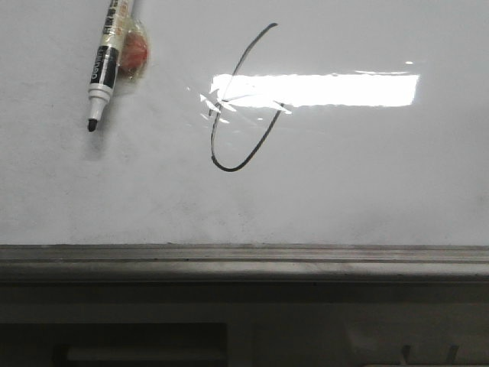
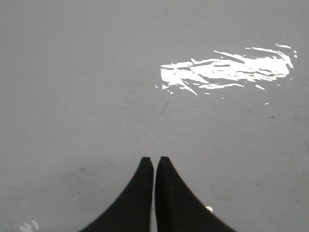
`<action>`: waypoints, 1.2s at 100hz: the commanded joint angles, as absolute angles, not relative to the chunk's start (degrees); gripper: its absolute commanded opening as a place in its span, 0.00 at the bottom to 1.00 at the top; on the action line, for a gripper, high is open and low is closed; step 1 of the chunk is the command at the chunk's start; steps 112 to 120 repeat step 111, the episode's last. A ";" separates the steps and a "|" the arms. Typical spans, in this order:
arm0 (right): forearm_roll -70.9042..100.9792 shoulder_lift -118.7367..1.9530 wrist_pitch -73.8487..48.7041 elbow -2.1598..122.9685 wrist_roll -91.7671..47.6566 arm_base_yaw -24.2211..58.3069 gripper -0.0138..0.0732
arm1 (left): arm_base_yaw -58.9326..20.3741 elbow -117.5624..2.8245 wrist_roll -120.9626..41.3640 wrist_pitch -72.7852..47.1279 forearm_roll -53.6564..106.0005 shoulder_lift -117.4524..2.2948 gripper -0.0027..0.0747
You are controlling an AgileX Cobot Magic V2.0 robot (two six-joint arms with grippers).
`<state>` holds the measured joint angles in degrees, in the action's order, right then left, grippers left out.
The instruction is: Write number 6 on whiteboard
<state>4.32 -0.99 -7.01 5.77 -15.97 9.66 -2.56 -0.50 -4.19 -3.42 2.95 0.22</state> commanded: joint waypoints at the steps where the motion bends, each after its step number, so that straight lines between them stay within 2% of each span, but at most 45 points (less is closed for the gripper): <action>1: -2.04 -0.84 0.00 4.85 -10.53 7.40 0.08 | -2.74 2.34 -3.89 0.68 3.41 2.02 0.01; 22: -2.57 1.71 3.75 -2.05 -10.53 4.61 0.08 | -2.74 2.34 -3.89 0.68 3.41 2.02 0.01; 32: -3.37 1.71 1.00 -1.95 -10.63 4.61 0.08 | -2.74 2.34 -3.89 0.68 3.41 2.02 0.01; 120: -5.38 1.71 1.35 -1.83 -10.63 4.61 0.08 | -2.74 2.34 -3.89 0.68 3.41 2.02 0.01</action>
